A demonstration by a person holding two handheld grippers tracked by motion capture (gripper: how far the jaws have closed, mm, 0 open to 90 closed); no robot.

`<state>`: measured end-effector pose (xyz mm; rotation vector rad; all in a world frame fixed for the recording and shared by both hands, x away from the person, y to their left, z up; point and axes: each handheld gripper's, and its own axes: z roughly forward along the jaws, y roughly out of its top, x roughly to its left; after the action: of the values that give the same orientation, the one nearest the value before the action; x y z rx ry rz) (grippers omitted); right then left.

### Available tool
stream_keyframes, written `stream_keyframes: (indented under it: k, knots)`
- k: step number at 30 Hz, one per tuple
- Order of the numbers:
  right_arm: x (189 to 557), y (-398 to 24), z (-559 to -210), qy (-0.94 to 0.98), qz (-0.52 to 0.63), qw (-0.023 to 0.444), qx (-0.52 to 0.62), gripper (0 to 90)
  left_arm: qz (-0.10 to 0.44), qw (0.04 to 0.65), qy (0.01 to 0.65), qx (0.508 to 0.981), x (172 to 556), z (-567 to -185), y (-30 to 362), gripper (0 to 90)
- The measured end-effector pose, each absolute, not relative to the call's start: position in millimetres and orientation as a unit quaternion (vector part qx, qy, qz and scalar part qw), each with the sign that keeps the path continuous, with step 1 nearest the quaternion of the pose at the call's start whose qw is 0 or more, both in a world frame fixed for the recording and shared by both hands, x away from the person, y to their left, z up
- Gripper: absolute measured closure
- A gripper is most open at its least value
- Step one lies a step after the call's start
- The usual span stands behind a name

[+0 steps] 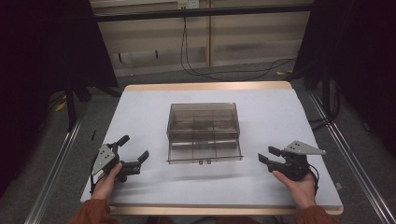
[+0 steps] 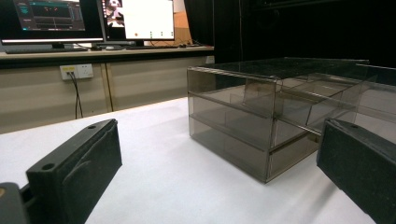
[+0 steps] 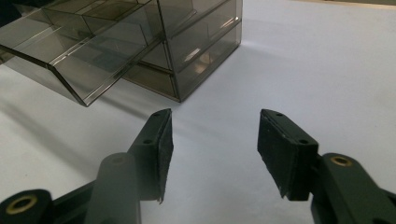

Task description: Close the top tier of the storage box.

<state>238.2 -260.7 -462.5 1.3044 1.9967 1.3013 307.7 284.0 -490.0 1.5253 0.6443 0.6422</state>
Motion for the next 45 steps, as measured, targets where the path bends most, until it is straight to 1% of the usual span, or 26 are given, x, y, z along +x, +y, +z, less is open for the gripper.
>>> stream_keyframes:
  k: [2, 3, 4, 6, 9, 11, 14, 16, 19, 22, 23, 29, 45]
  knots:
    - [238, -261, -463, 0.718, 0.473, 0.205, 0.468, 50.5, 0.282, 0.628, 0.280, 0.669, 308, -490, 285, 0.0]
    - [237, -262, -463, 0.712, 0.487, 0.192, 0.468, 54.8, 0.280, 0.628, 0.280, 0.670, 308, -490, 285, 0.0]
    - [236, -262, -462, 0.713, 0.489, 0.185, 0.467, 57.2, 0.280, 0.632, 0.282, 0.665, 308, -490, 284, 0.0]
    - [235, -261, -461, 0.715, 0.493, 0.179, 0.462, 57.2, 0.279, 0.628, 0.281, 0.669, 308, -490, 285, 0.0]
    - [233, -260, -461, 0.719, 0.498, 0.165, 0.456, 64.3, 0.280, 0.632, 0.281, 0.665, 308, -490, 284, 0.0]
    - [232, -258, -461, 0.723, 0.498, 0.161, 0.451, 70.9, 0.282, 0.628, 0.278, 0.670, 308, -490, 285, 0.0]
    - [233, -258, -462, 0.721, 0.497, 0.149, 0.458, 79.3, 0.279, 0.633, 0.283, 0.664, 308, -490, 284, 0.0]
    - [232, -257, -461, 0.726, 0.498, 0.151, 0.450, 82.6, 0.280, 0.632, 0.281, 0.665, 308, -490, 284, 0.0]
    - [230, -254, -459, 0.731, 0.504, 0.141, 0.438, 86.7, 0.278, 0.633, 0.280, 0.666, 307, -490, 284, 0.0]
    - [229, -253, -459, 0.734, 0.507, 0.134, 0.432, 88.2, 0.278, 0.633, 0.280, 0.666, 307, -490, 284, 0.0]
    - [227, -252, -458, 0.738, 0.508, 0.128, 0.426, 90.0, 0.279, 0.634, 0.280, 0.664, 307, -490, 284, 0.0]
    - [227, -246, -457, 0.749, 0.508, 0.105, 0.412, 90.0, 0.279, 0.636, 0.280, 0.663, 307, -490, 284, 0.0]
    - [223, -218, -458, 0.782, 0.493, 0.067, 0.375, 90.0, 0.279, 0.636, 0.281, 0.663, 307, -490, 284, 0.0]
